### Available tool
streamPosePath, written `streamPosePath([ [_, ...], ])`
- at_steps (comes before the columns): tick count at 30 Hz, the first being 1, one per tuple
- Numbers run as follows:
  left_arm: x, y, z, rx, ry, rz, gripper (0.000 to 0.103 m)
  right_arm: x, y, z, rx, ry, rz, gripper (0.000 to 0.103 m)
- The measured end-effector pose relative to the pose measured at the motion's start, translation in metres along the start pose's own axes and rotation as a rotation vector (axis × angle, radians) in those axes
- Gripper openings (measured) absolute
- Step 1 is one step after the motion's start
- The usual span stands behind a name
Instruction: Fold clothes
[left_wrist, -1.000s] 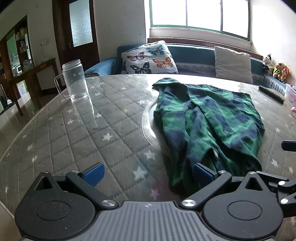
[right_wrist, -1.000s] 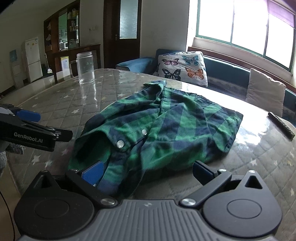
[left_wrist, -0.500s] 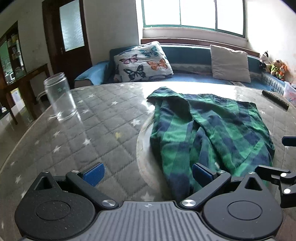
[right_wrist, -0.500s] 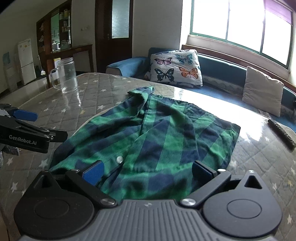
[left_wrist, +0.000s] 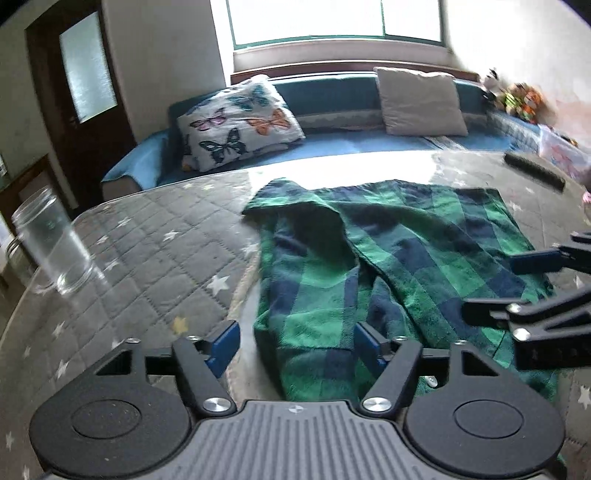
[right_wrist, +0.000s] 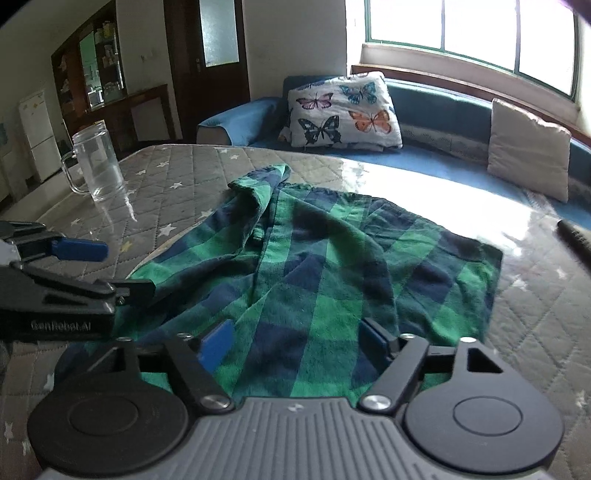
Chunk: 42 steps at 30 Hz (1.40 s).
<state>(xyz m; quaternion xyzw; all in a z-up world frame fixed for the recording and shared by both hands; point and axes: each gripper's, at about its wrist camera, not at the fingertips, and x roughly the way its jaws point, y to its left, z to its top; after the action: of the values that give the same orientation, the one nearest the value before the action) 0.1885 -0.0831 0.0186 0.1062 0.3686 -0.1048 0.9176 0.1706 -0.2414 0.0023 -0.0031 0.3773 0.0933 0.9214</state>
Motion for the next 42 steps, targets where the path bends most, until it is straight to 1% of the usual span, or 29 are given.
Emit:
streamPosePath([
  [1,0.004,-0.001,0.001,0.010,0.005,-0.006,0.059,0.004,-0.001,0.001,0.009,0.009,0.010,0.066],
  [2,0.007,-0.002,0.001,0.021,0.009,-0.012,0.056,0.009,-0.001,0.002,0.016,0.017,0.019,0.062],
  [3,0.011,-0.002,0.002,0.031,0.014,-0.017,0.050,0.013,-0.001,0.002,0.018,0.026,0.024,0.059],
  [4,0.014,-0.003,0.002,0.041,0.018,-0.023,0.039,0.017,0.000,0.002,0.018,0.034,0.026,0.056],
  [5,0.017,-0.003,0.002,0.045,0.022,-0.026,0.033,0.021,0.001,0.002,0.018,0.043,0.027,0.051],
  [6,0.019,-0.002,0.001,0.046,0.025,-0.027,0.024,0.024,0.001,0.001,0.018,0.051,0.028,0.044],
  [7,0.019,0.000,-0.001,0.039,0.021,-0.029,0.019,0.026,0.001,0.000,0.019,0.056,0.028,0.039],
  [8,0.018,0.003,-0.002,0.030,0.014,-0.030,0.017,0.027,0.001,-0.001,0.021,0.060,0.028,0.031],
  [9,0.017,0.006,-0.003,0.020,0.007,-0.032,0.013,0.029,0.001,-0.002,0.023,0.065,0.028,0.024],
  [10,0.014,0.009,-0.004,0.009,-0.003,-0.035,0.010,0.030,0.000,-0.003,0.025,0.067,0.026,0.021],
  [11,0.011,0.014,-0.005,-0.007,-0.013,-0.030,0.010,0.029,-0.001,-0.003,0.028,0.064,0.022,0.014],
  [13,0.005,0.024,-0.008,-0.043,-0.030,-0.015,0.007,0.027,-0.005,-0.003,0.033,0.061,0.015,0.008],
  [16,-0.003,0.041,-0.014,-0.119,-0.033,-0.006,0.006,0.024,-0.009,-0.001,0.020,0.066,0.005,0.009],
  [20,-0.006,0.057,-0.024,-0.170,-0.023,0.017,0.006,0.025,-0.011,0.014,-0.004,0.048,0.018,0.017],
  [22,-0.007,0.061,-0.028,-0.180,-0.020,0.016,0.006,0.030,-0.010,0.025,-0.021,0.037,0.026,0.026],
  [24,-0.007,0.064,-0.030,-0.187,-0.019,0.016,0.006,0.042,-0.011,0.040,-0.041,0.023,0.041,0.042],
  [26,-0.008,0.067,-0.032,-0.195,-0.018,0.012,0.006,0.054,-0.011,0.053,-0.057,0.016,0.049,0.044],
  [27,-0.008,0.068,-0.033,-0.199,-0.018,0.010,0.006,0.063,-0.010,0.061,-0.062,0.014,0.058,0.046],
  [29,-0.007,0.070,-0.035,-0.202,-0.012,0.008,0.006,0.081,-0.009,0.076,-0.068,0.015,0.069,0.057],
  [31,-0.006,0.071,-0.036,-0.203,-0.004,0.008,0.006,0.100,-0.007,0.089,-0.075,0.019,0.076,0.057],
  [34,-0.001,0.073,-0.037,-0.206,0.009,0.006,0.006,0.128,-0.001,0.105,-0.098,0.035,0.076,0.061],
  [36,0.002,0.074,-0.038,-0.206,0.017,0.005,0.006,0.144,0.004,0.110,-0.113,0.047,0.076,0.063],
  [38,0.005,0.075,-0.038,-0.204,0.025,0.005,0.006,0.159,0.010,0.113,-0.131,0.057,0.067,0.067],
  [41,0.007,0.075,-0.038,-0.202,0.026,0.002,0.006,0.174,0.016,0.114,-0.154,0.059,0.042,0.066],
  [42,0.007,0.075,-0.038,-0.202,0.026,0.001,0.006,0.177,0.017,0.114,-0.157,0.057,0.033,0.064],
])
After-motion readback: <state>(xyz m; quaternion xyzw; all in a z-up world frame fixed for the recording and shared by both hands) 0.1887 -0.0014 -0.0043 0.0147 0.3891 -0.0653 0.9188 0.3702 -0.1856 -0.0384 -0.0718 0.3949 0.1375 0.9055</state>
